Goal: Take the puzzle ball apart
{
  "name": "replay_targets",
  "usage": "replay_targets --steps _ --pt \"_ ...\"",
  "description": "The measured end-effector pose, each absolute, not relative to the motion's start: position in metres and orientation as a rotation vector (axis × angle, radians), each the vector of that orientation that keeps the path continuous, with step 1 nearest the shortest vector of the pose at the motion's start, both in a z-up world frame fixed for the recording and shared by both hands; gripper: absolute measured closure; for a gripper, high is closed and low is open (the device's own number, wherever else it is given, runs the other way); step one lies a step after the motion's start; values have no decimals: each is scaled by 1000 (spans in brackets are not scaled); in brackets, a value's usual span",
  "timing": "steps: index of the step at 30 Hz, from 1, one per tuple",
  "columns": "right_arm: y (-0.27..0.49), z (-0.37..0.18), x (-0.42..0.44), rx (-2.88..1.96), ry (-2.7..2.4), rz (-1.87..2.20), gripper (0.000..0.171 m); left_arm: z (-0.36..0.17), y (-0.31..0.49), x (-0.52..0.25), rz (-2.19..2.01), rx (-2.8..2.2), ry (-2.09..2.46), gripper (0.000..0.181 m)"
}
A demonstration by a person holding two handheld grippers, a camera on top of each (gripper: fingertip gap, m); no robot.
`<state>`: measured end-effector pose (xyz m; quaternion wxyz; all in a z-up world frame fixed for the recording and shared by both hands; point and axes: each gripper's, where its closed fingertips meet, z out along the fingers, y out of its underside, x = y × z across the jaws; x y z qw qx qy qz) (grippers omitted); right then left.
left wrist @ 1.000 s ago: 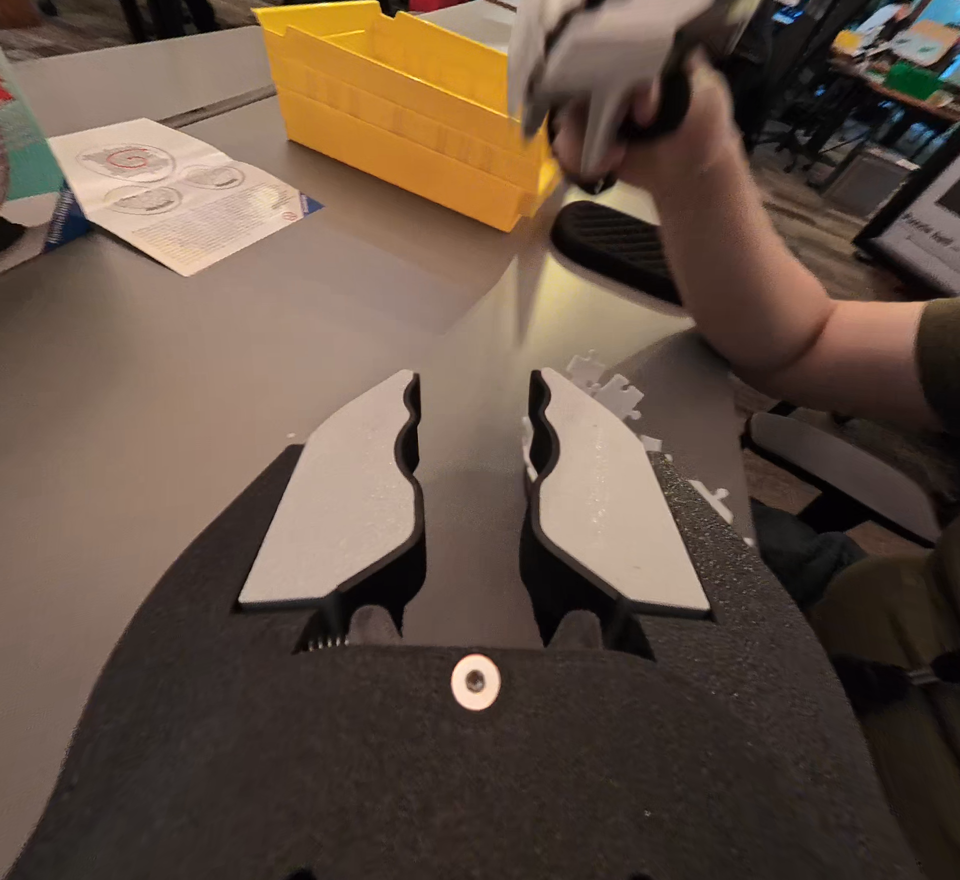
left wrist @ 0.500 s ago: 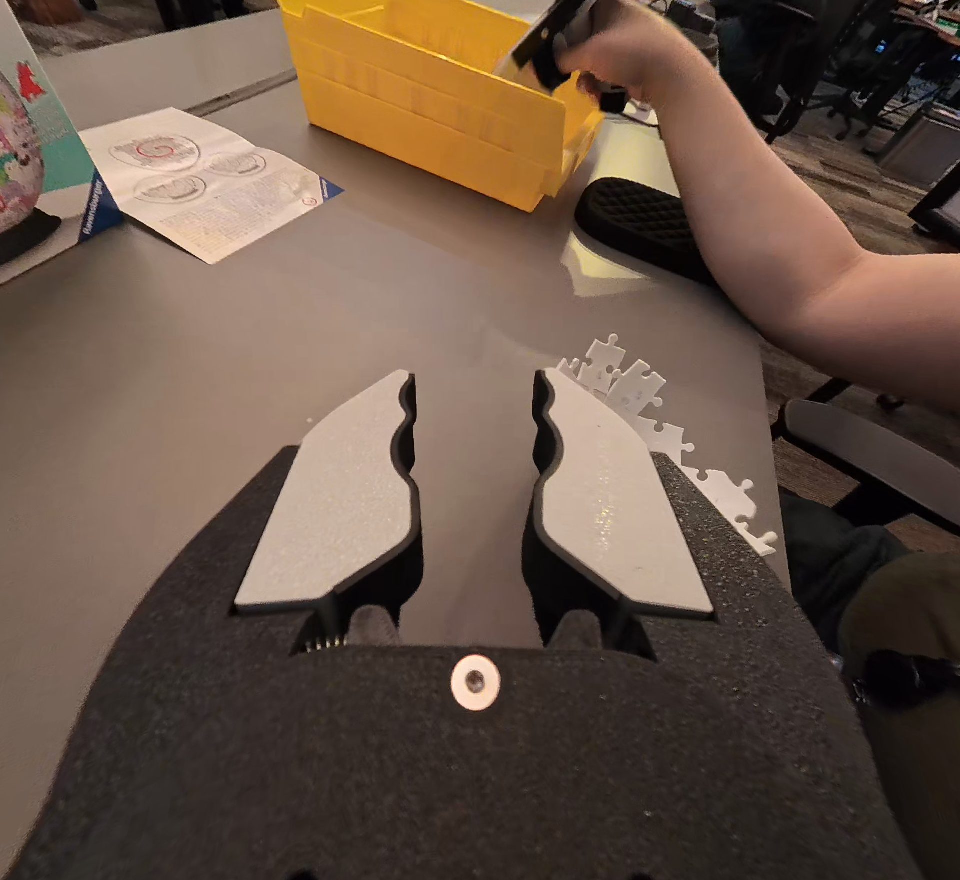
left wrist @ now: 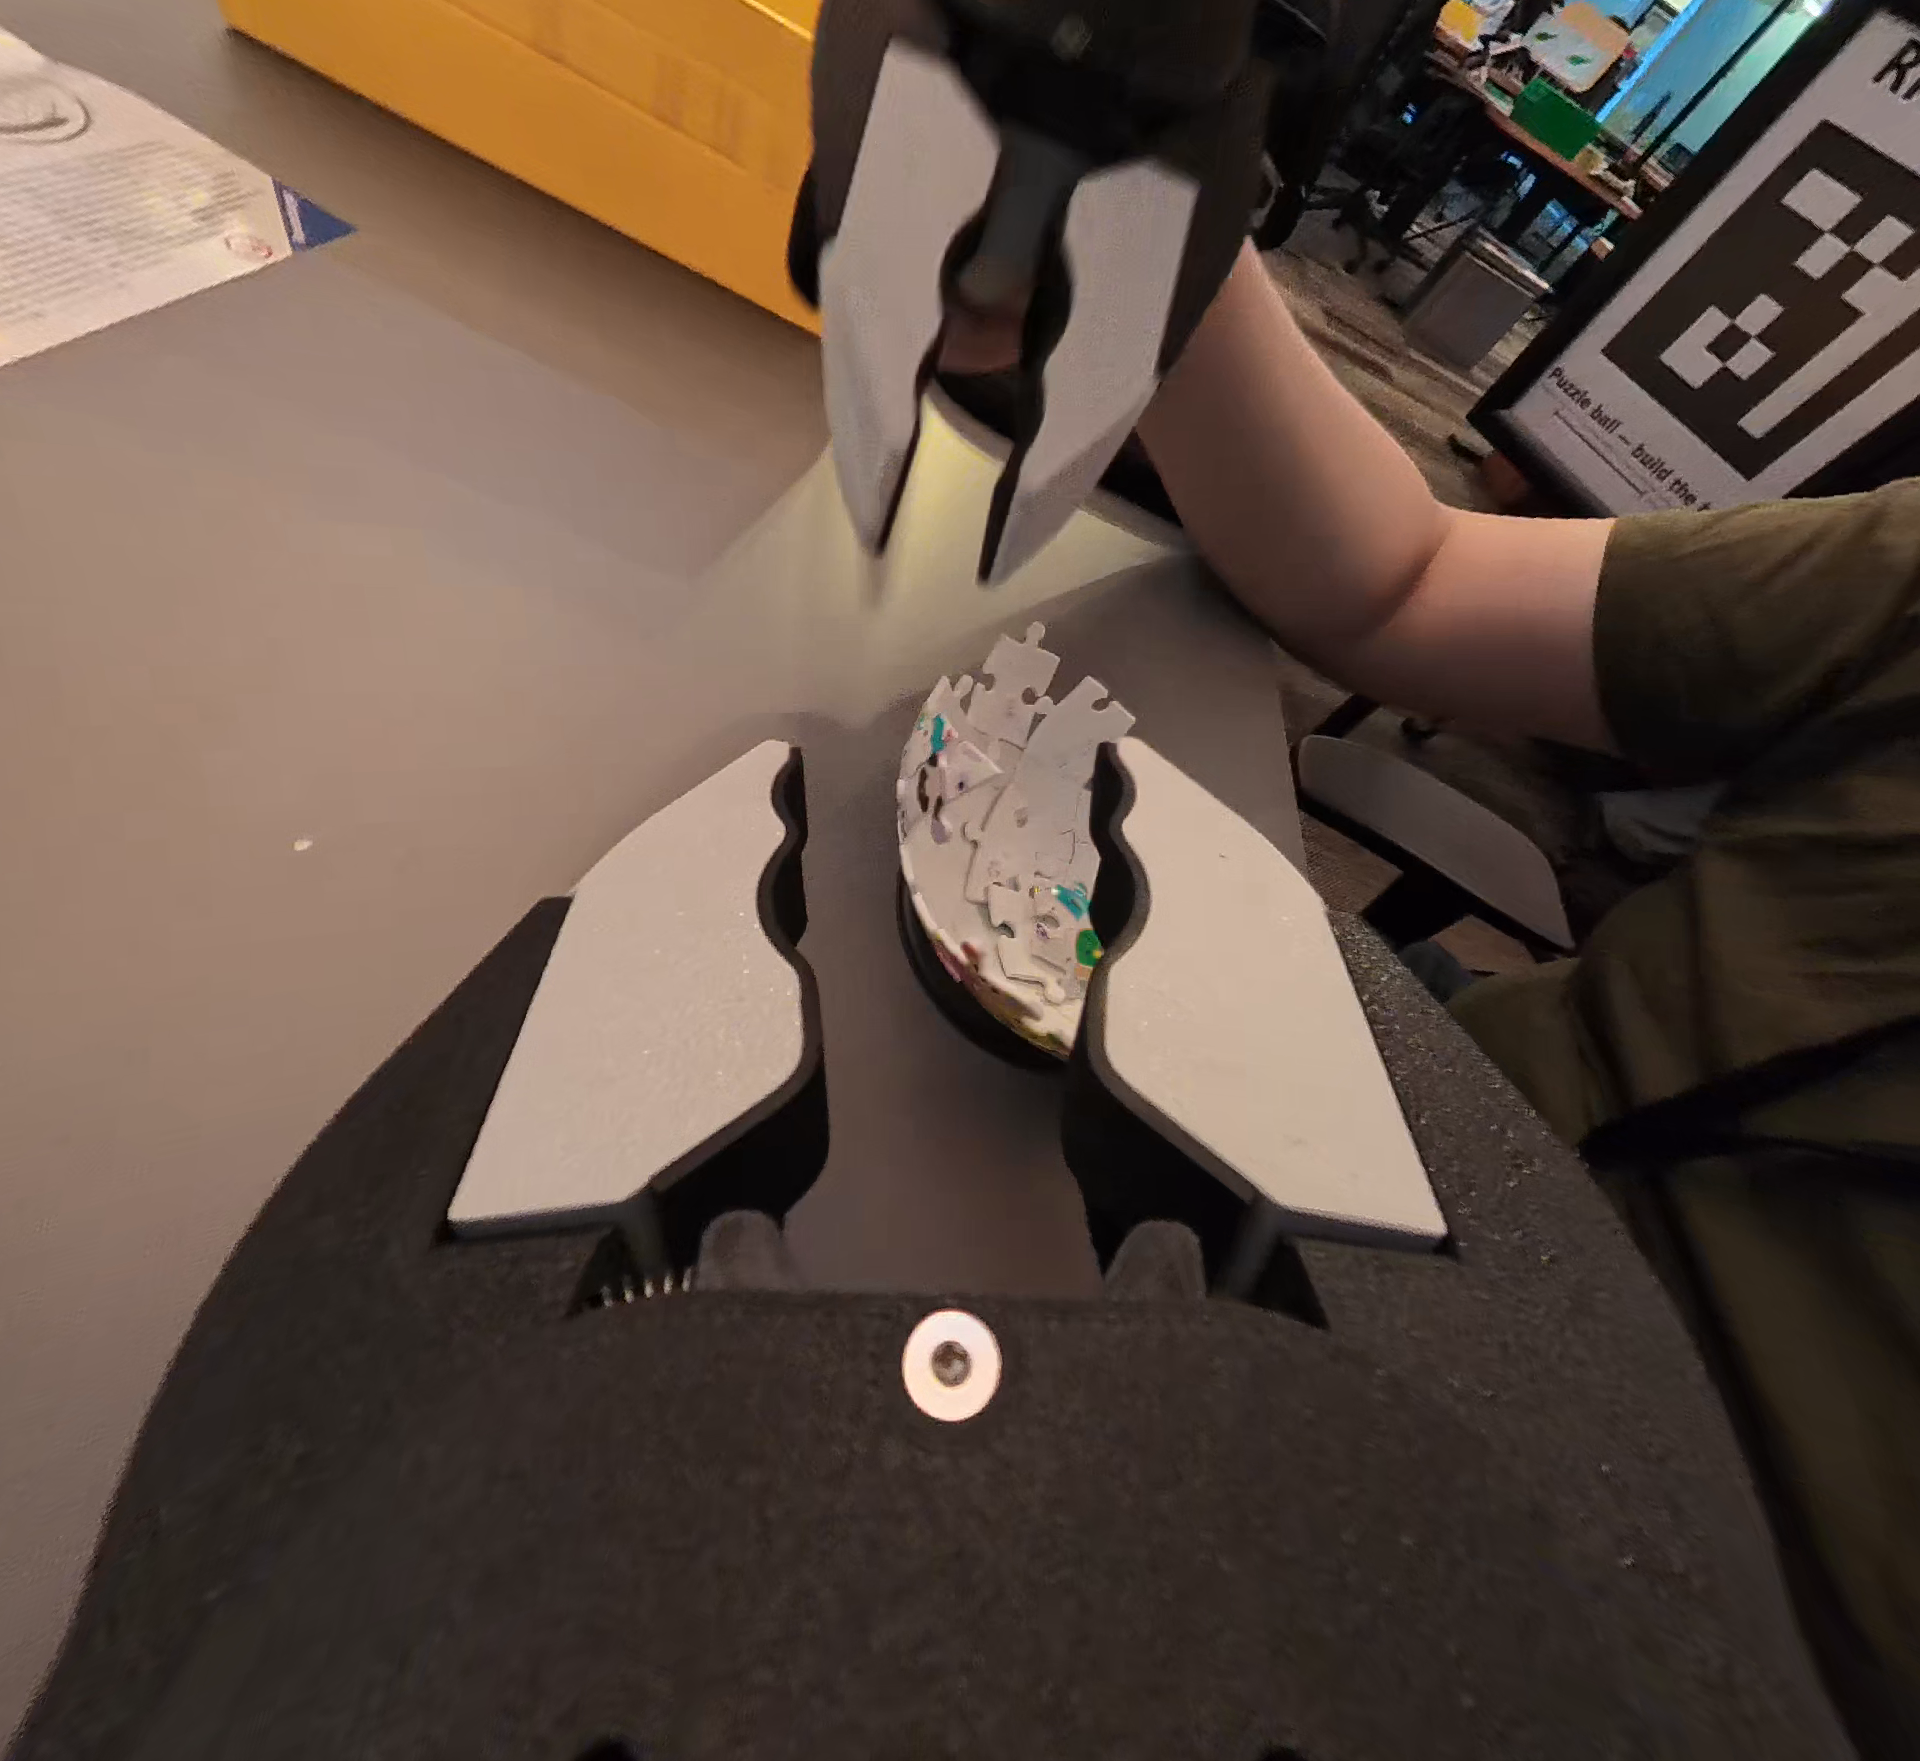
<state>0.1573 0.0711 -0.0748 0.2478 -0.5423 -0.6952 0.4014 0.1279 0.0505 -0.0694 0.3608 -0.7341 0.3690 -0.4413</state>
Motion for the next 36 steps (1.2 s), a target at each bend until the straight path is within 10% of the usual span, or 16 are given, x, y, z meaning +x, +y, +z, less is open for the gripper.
replay_targets --steps 10,36 --pt "55 -116 150 -1697 -1916 1213 152 -88 47 149 -1077 -2010 1005 167" --pt "47 -112 139 -1421 -1982 1145 155 -95 53 130 -1451 -2150 839 179"
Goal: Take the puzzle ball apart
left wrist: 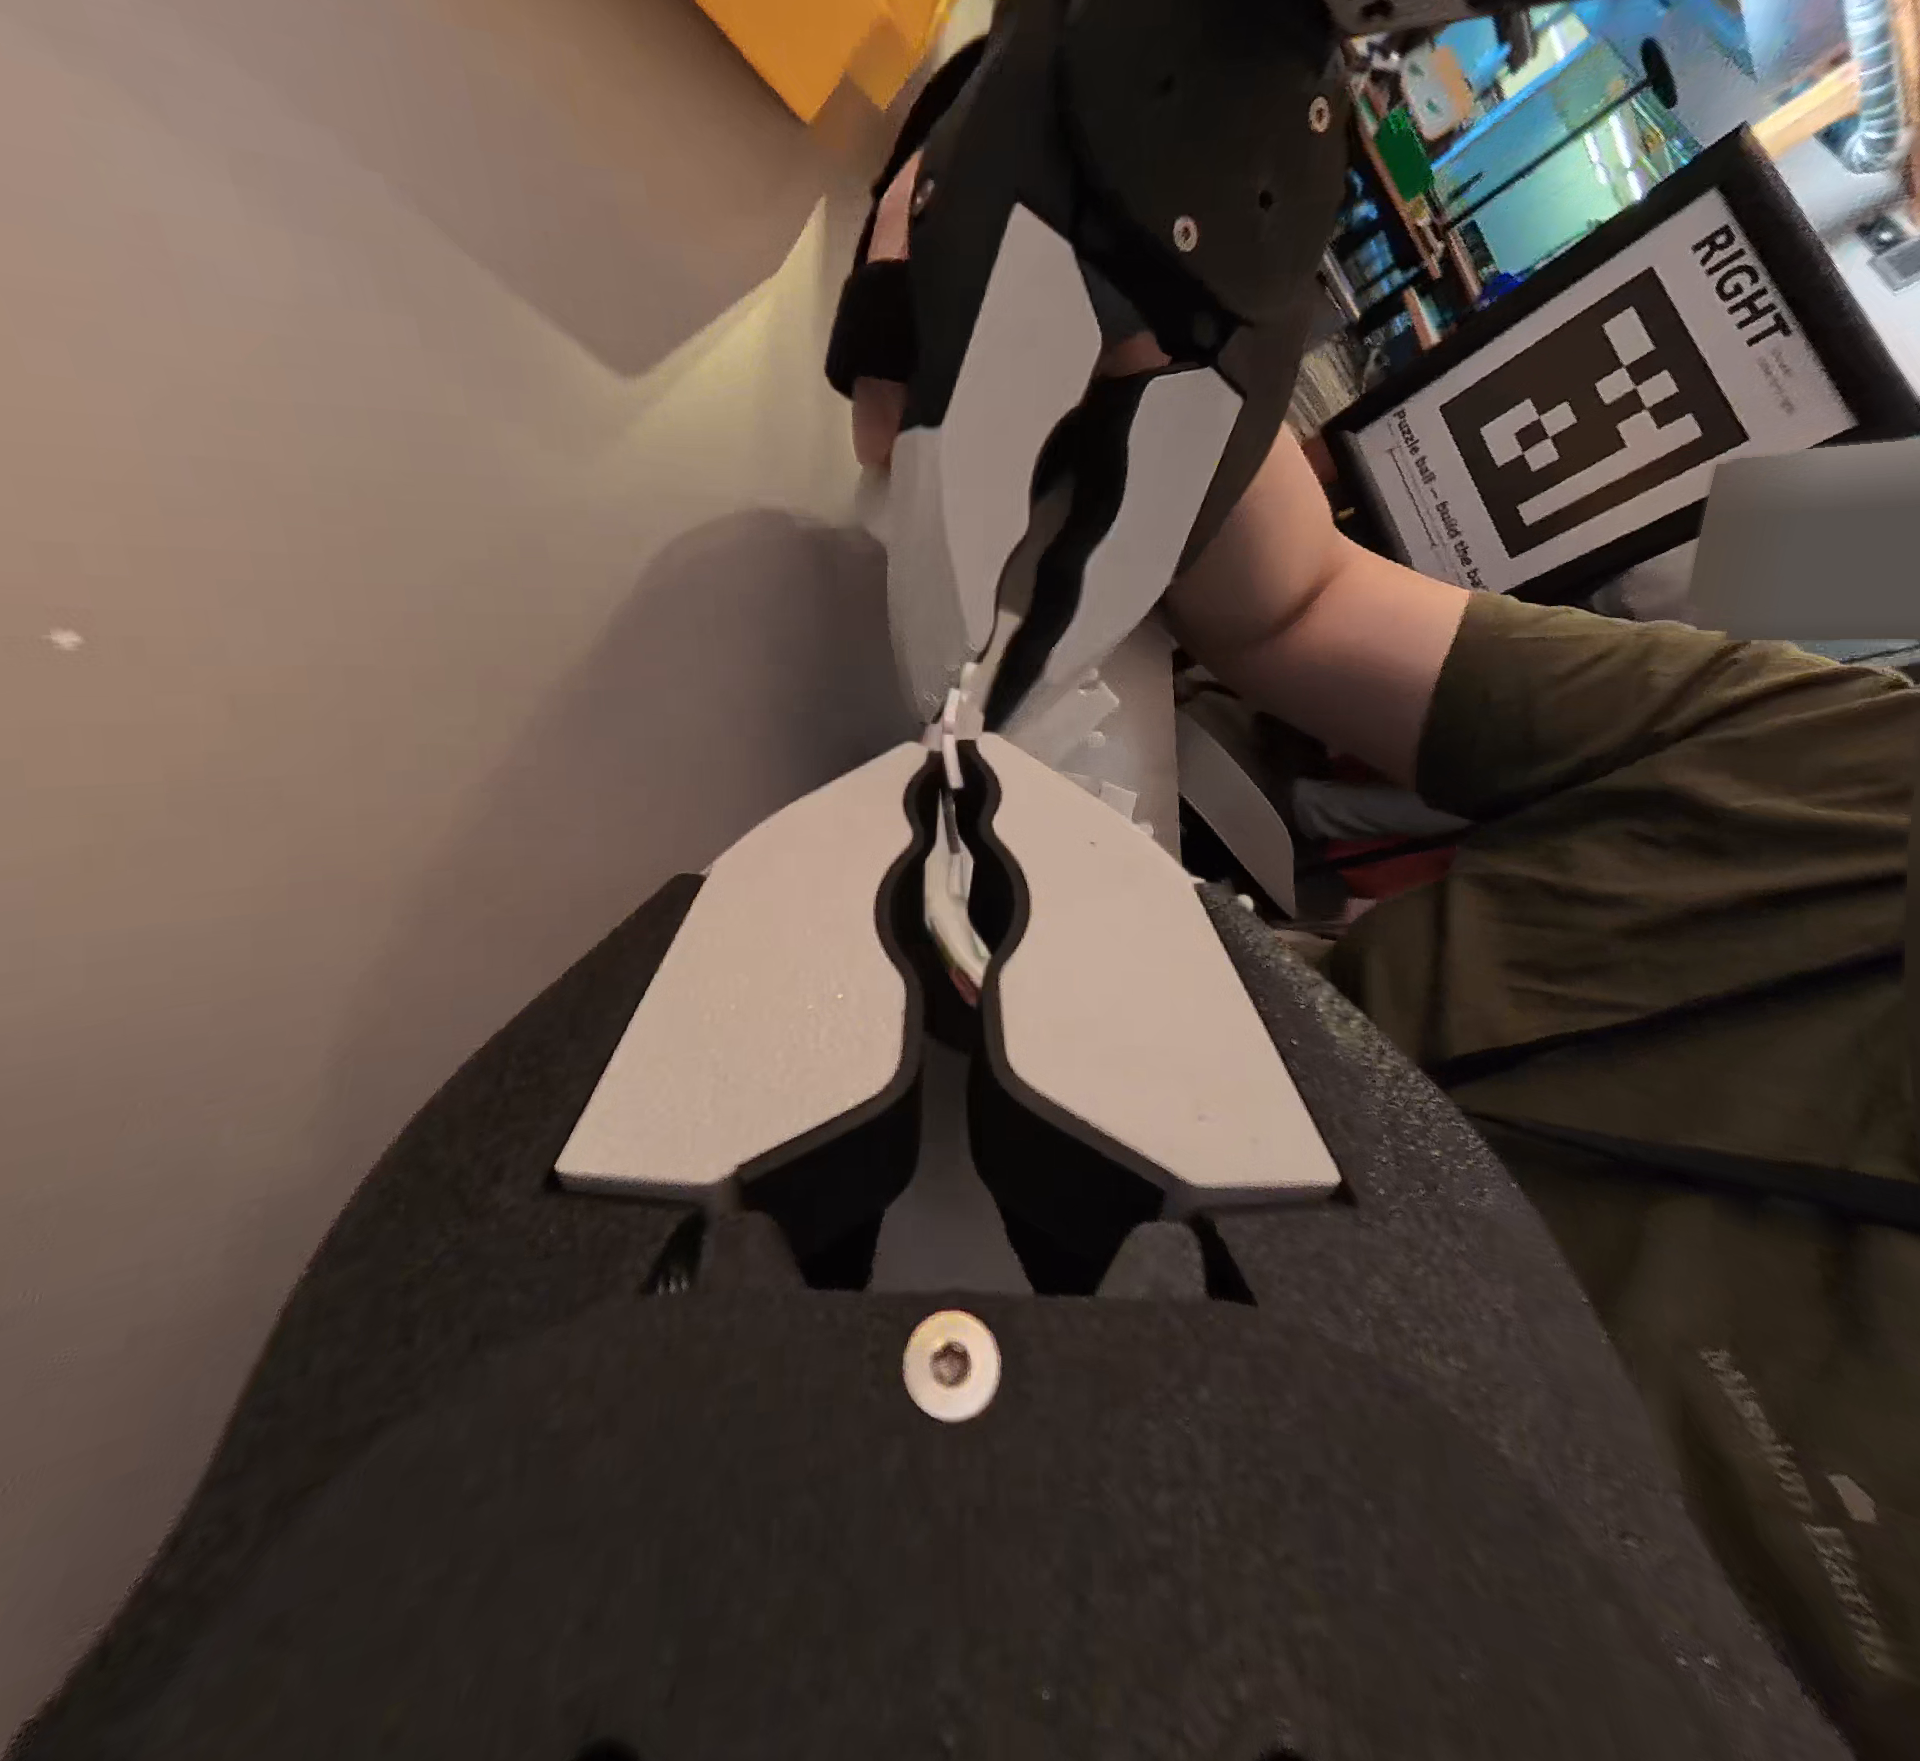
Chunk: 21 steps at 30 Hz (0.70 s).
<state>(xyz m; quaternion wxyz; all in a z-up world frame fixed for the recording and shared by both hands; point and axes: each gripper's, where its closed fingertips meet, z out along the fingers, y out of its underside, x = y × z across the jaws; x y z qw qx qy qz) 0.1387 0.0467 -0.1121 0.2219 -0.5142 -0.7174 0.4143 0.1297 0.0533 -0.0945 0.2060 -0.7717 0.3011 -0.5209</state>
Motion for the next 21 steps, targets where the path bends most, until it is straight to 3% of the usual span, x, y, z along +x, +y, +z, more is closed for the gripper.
replay_targets --steps 1,8,9,11,13,17,21 --pt "50 -105 138 -1437 -1931 1194 149 -91 56 129 -1427 -2125 834 179" --pt "66 -74 125 -1619 -1599 1511 150 -69 63 133 -1318 -1977 852 179" --pt "65 -75 124 -1629 -1620 1508 163 -68 61 135 -1325 -1968 866 178" --pt "62 -71 128 -1618 -1663 1485 168 -67 60 137 -1318 -1968 880 161" --pt "70 -47 140 -1576 -1652 1368 168 -56 63 132 -1301 -1917 848 151" --pt "157 37 219 -1529 -1219 716 168 -42 66 112 -1109 -1798 854 156" --pt "237 22 351 -1894 -766 477 168 -43 61 107 -982 -1713 876 153"
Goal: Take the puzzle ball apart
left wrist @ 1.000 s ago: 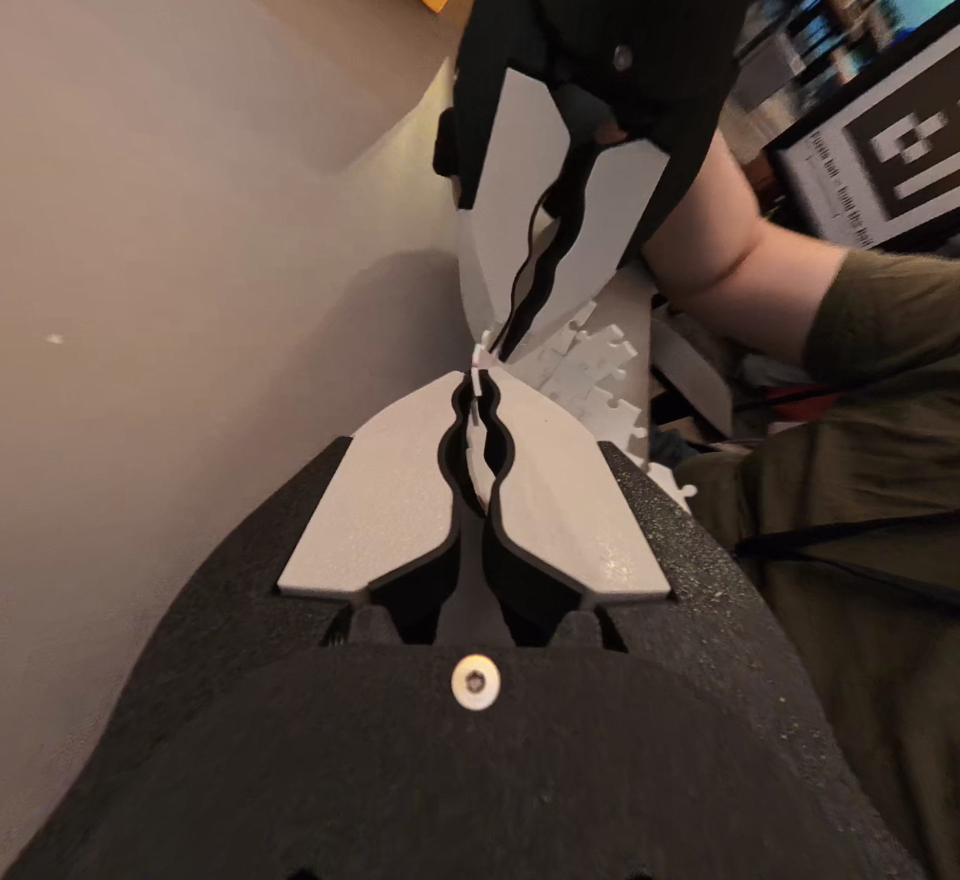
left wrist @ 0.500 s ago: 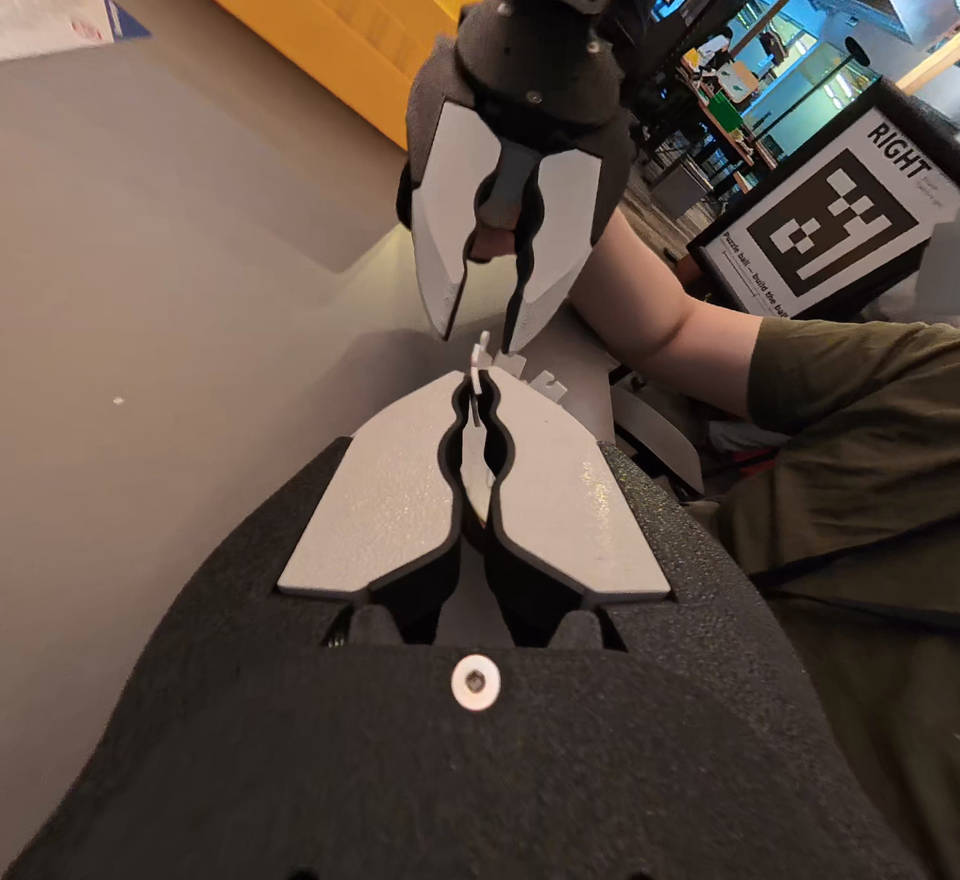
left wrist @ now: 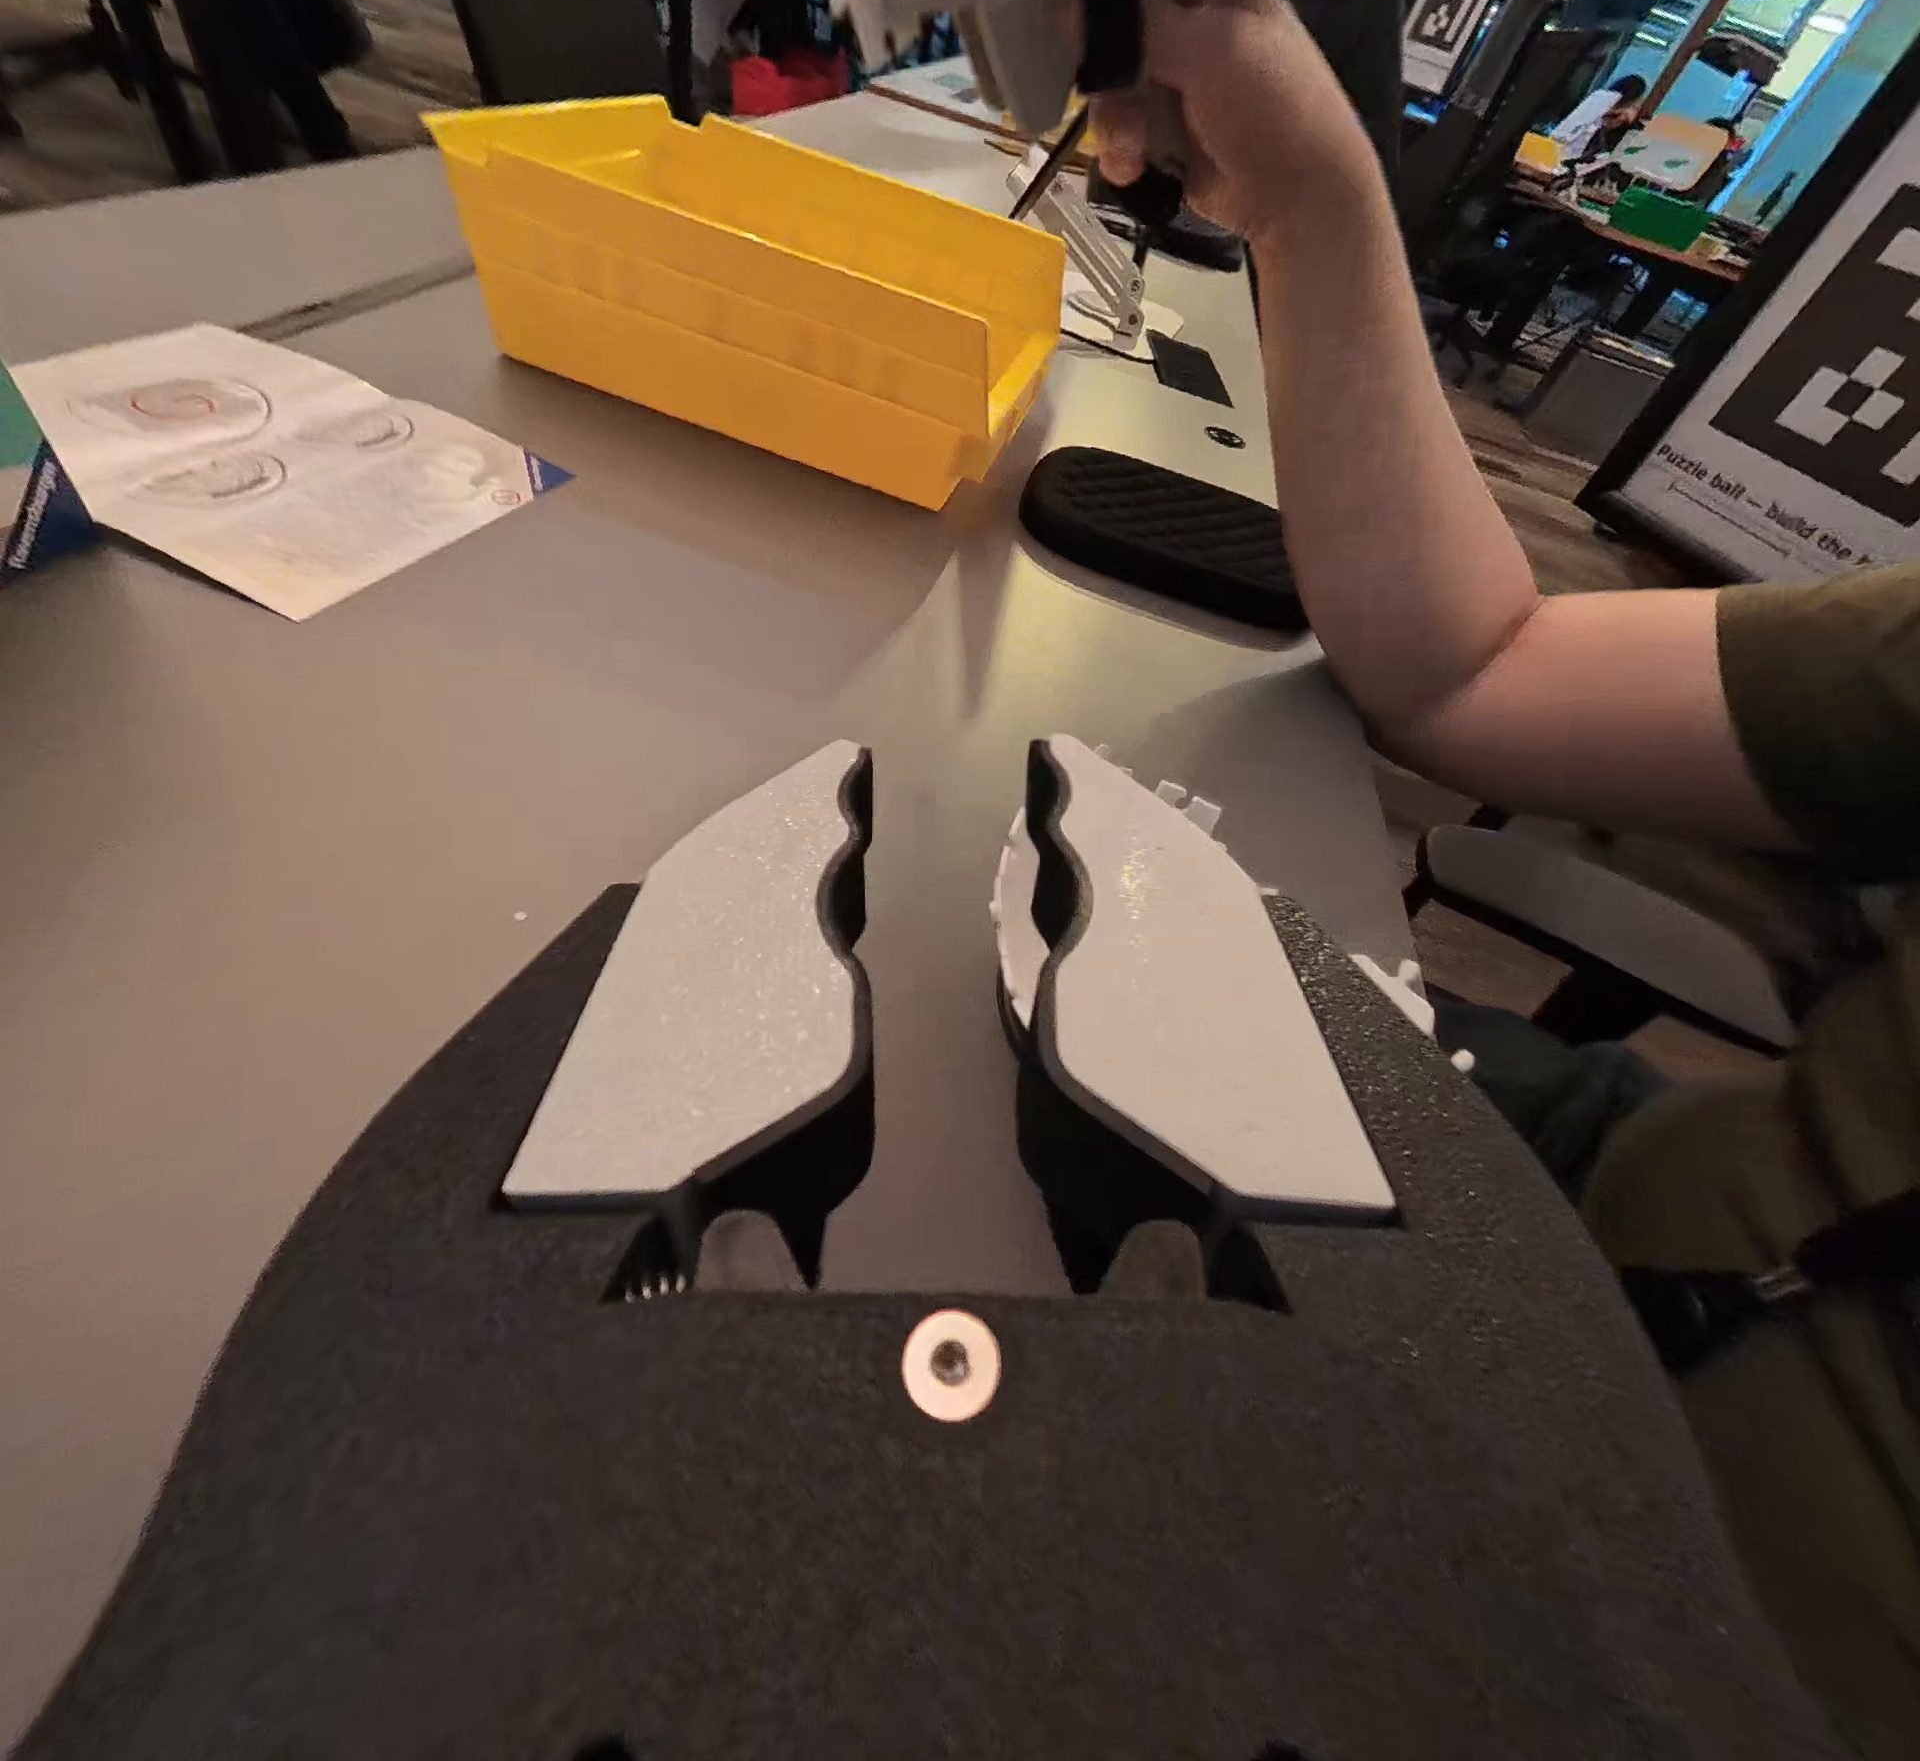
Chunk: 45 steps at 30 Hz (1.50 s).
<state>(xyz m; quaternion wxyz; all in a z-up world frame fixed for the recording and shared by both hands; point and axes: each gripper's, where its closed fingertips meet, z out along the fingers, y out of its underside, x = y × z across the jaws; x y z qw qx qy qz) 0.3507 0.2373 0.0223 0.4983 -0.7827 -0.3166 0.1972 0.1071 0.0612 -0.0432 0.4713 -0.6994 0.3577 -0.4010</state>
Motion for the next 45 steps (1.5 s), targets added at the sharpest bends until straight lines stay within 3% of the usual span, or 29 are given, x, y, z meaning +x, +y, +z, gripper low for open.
replay_targets --steps 6,7,8,11,14,16,19,21,38,40,45 --pt "274 -84 448 -2333 -457 419 168 -53 57 115 -952 -1761 929 151" --pt "277 -95 457 -2376 -417 375 160 -55 57 115 -954 -1771 933 152" --pt "280 -101 466 -2399 -377 315 150 -57 57 116 -960 -1783 937 152" --pt "282 -81 474 -2287 -316 233 149 -62 57 116 -979 -1819 940 151" --pt "257 -27 412 -1996 -493 378 151 -68 57 117 -989 -1848 944 150" --pt "206 -10 331 -1832 -772 696 155 -74 57 120 -980 -1877 966 145" --pt "114 -34 238 -1826 -1127 1244 150 -82 59 128 -973 -1920 1011 139" --pt "90 -64 214 -1920 -1246 1264 148 -84 64 133 -951 -1952 1057 137" --pt "35 -128 201 -2290 -1363 1434 153 -118 50 157 -916 -2127 1323 145" --pt "33 -129 199 -2300 -1399 1415 164 -119 49 158 -920 -2145 1336 146" --pt "37 -128 195 -2241 -1482 1296 166 -128 37 160 -938 -2202 1413 160"
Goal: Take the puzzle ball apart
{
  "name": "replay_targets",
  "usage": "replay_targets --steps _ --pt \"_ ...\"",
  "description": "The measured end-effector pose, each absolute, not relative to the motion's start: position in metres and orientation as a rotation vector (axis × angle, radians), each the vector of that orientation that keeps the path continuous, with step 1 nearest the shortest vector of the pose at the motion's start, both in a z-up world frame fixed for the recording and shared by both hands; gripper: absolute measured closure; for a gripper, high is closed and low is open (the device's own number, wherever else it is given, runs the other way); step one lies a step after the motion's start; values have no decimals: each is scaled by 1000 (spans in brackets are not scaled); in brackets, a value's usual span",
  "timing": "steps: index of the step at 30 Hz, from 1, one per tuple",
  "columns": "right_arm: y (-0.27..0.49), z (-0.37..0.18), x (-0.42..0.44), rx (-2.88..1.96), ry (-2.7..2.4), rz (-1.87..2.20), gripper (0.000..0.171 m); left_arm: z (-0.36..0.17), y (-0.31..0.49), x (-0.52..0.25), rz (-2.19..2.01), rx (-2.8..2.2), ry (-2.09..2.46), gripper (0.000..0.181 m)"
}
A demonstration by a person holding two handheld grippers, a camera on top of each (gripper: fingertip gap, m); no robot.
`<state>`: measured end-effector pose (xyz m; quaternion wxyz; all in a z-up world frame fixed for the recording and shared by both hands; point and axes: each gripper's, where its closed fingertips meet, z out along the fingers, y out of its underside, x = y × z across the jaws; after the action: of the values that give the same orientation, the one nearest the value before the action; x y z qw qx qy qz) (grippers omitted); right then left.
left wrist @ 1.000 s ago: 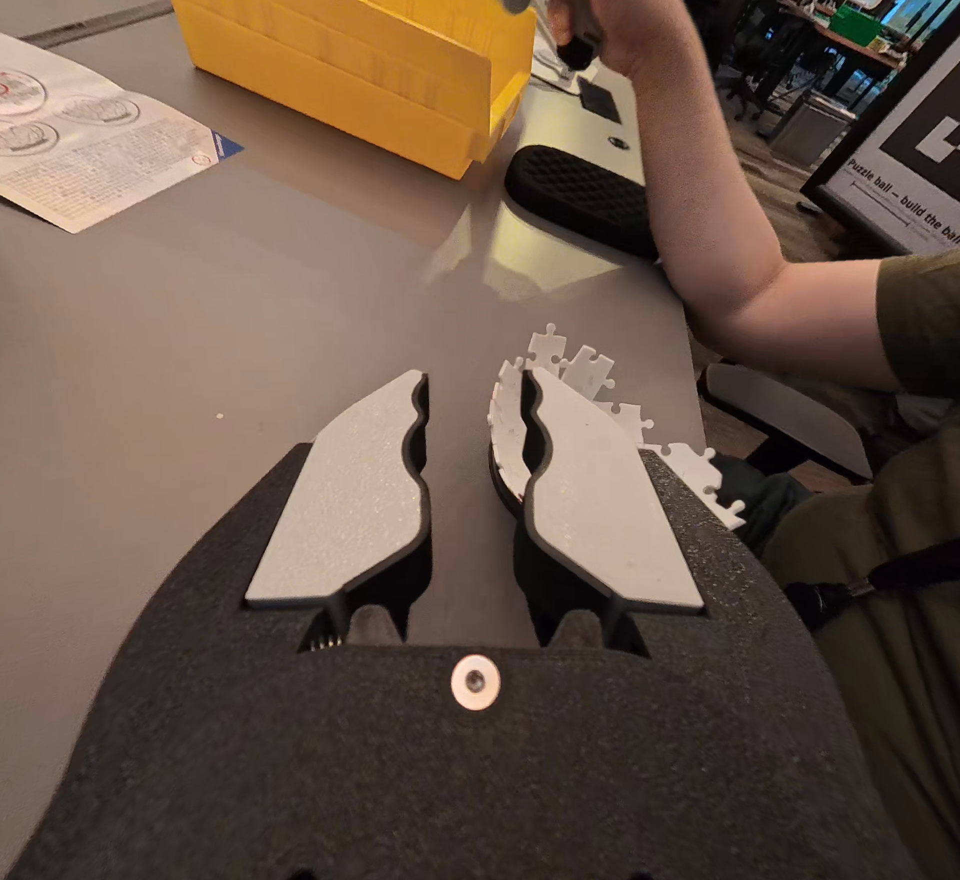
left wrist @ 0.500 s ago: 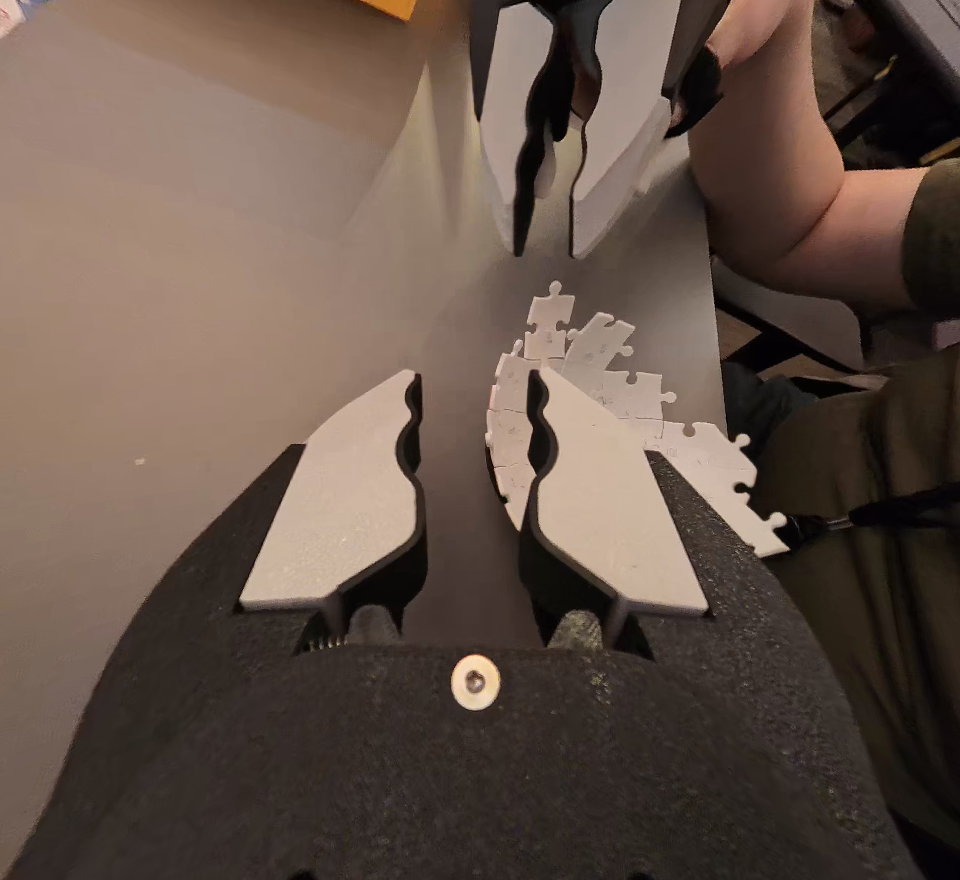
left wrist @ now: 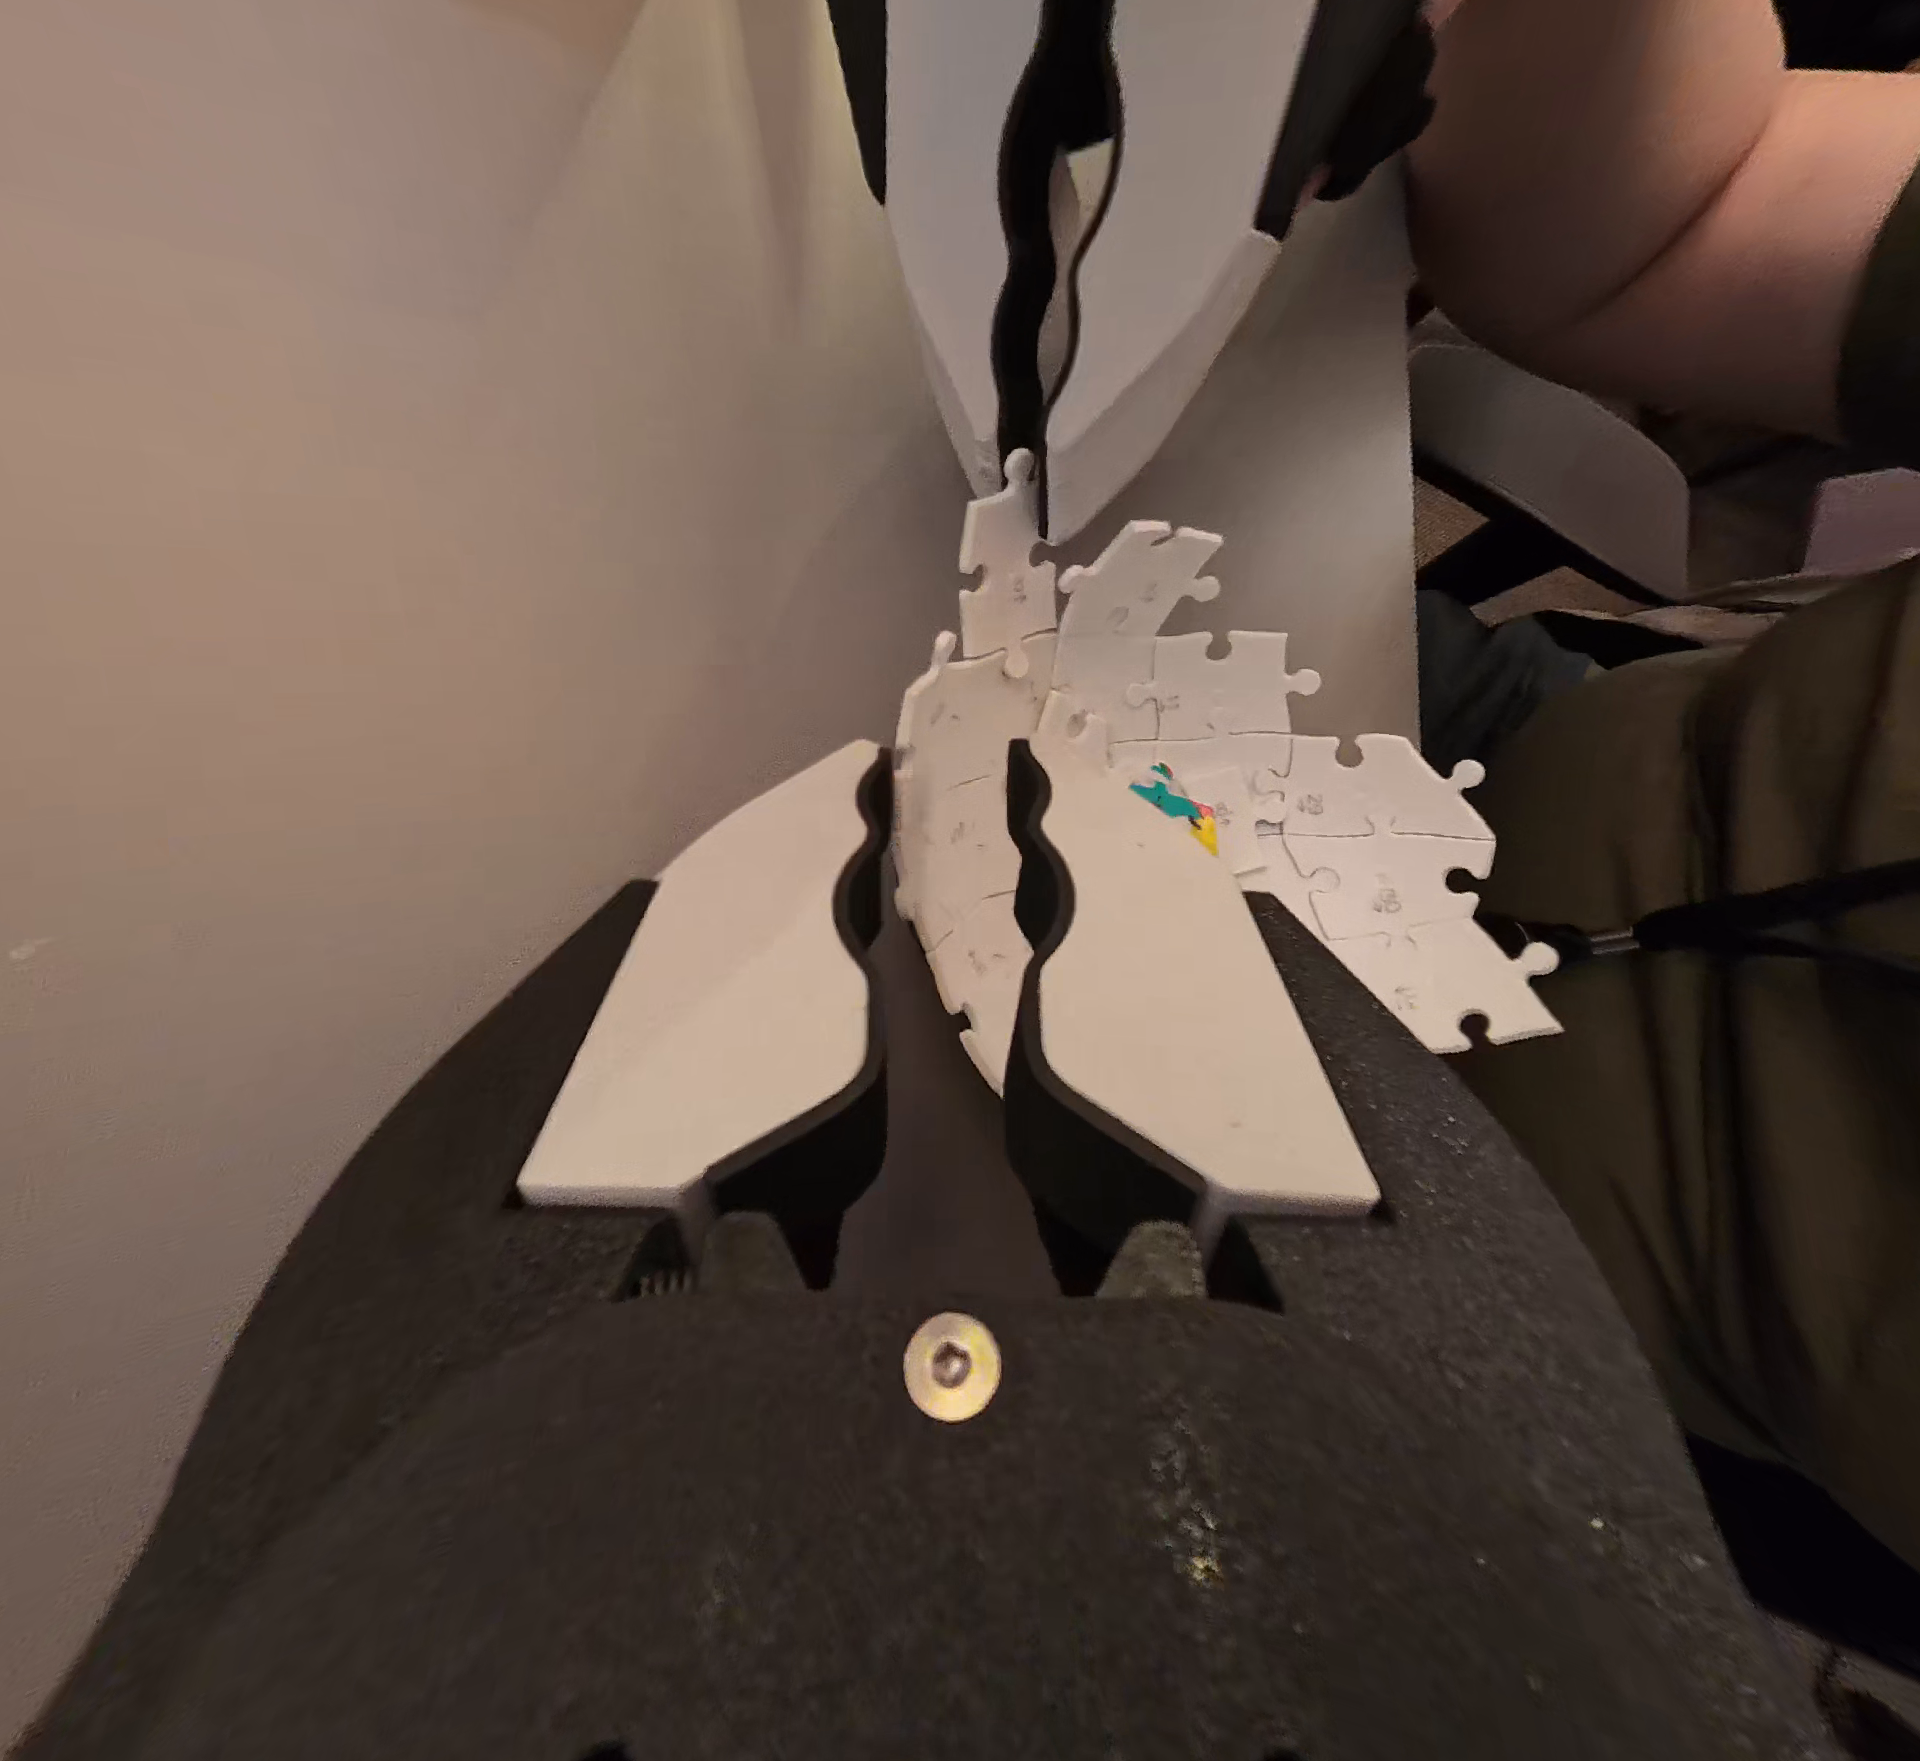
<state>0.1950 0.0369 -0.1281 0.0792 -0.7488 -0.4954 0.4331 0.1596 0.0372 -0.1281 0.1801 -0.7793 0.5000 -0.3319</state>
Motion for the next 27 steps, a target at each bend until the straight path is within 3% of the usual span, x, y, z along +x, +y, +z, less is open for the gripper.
replay_targets --steps 5,11,16,20,23,25,27 --pt "31 -107 185 -1862 -1679 1298 168 -141 32 156 -904 -2248 1518 172" --pt "47 -81 199 -1825 -1591 1252 168 -133 34 156 -962 -2224 1457 167" --pt "156 -11 292 -1882 -1136 784 168 -112 45 152 -963 -2137 1341 157" --pt "256 -55 417 -2352 -741 380 168 -93 50 149 -1012 -2044 1245 156" --pt "277 -98 445 -2530 -642 381 168 -84 52 142 -1005 -1981 1203 156" --pt "281 -119 461 -2613 -605 301 153 -82 50 138 -1013 -1970 1200 156" --pt "283 -121 471 -2588 -599 195 151 -82 49 135 -1024 -1979 1204 154"
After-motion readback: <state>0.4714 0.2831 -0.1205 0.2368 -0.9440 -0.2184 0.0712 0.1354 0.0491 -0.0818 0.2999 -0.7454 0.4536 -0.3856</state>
